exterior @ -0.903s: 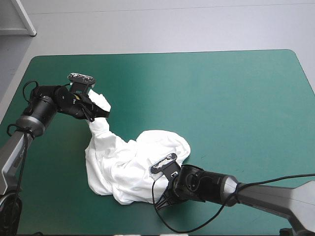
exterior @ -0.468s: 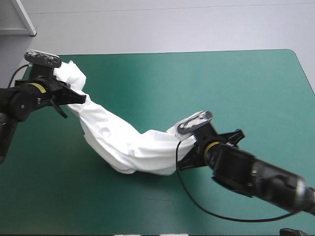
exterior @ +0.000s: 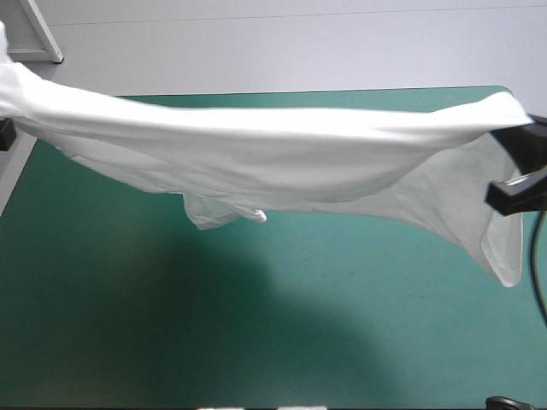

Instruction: Fold the cloth

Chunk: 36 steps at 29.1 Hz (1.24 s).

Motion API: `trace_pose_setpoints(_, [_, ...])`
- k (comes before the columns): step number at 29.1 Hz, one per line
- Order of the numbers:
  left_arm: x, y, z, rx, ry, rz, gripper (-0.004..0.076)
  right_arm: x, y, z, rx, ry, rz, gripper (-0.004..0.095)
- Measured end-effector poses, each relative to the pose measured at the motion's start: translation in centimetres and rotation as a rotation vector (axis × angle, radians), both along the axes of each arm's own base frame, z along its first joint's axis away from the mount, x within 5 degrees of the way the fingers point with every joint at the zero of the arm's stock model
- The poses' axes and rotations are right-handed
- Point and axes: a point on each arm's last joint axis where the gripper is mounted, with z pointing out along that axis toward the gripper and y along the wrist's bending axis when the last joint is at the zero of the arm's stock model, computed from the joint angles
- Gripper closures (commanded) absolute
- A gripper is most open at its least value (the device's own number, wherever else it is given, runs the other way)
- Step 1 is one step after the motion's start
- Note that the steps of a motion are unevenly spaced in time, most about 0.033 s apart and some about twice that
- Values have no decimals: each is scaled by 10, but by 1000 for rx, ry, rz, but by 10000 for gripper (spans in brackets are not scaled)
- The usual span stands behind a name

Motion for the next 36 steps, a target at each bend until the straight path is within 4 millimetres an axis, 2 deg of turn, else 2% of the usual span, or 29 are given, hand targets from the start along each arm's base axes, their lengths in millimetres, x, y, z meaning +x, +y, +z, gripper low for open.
trace_pose_setpoints(3, [-24, 5, 13, -9, -55, 13, 732, -7, -15, 11, 25, -45, 2, 923])
trace_pose_setpoints(7, [-43, 9, 20, -14, -82, 28, 732, -7, -16, 13, 18, -55, 7, 923])
trace_pose_setpoints(10, [-43, 10, 17, -9, -57, 40, 732, -5, -10, 12, 2, -49, 11, 923])
trace_pose_setpoints(13, [-28, 8, 8, 2, 0, 46, 732, 3, 2, 11, -40, -52, -19, 923])
trace_pose_setpoints(16, [3, 3, -10, 14, 105, 36, 732, 19, 23, 4, -140, -68, -93, 923])
trace_pose_setpoints(20, [57, -7, -44, 31, 250, 11, 732, 48, 69, -15, -293, -48, -172, 923])
trace_pose_setpoints(23, [101, -16, -77, 34, 362, -15, 732, 81, 102, -38, -372, 30, -210, 927])
trace_pose_setpoints(25, [128, -21, -100, 30, 433, -33, 732, 111, 111, -53, -387, 99, -227, 927])
trace_pose_setpoints(28, [160, -28, -131, 29, 509, -49, 732, 161, 114, -81, -381, 213, -230, 927])
trace_pose_setpoints(32, [195, -33, -160, 38, 529, -59, 732, 225, 111, -121, -361, 315, -220, 927])
trace_pose_setpoints(33, [217, -37, -174, 37, 516, -69, 732, 250, 108, -137, -358, 330, -225, 927])
trace_pose_setpoints(36, [252, -42, -201, 19, 502, -74, 732, 287, 100, -165, -360, 343, -252, 927])
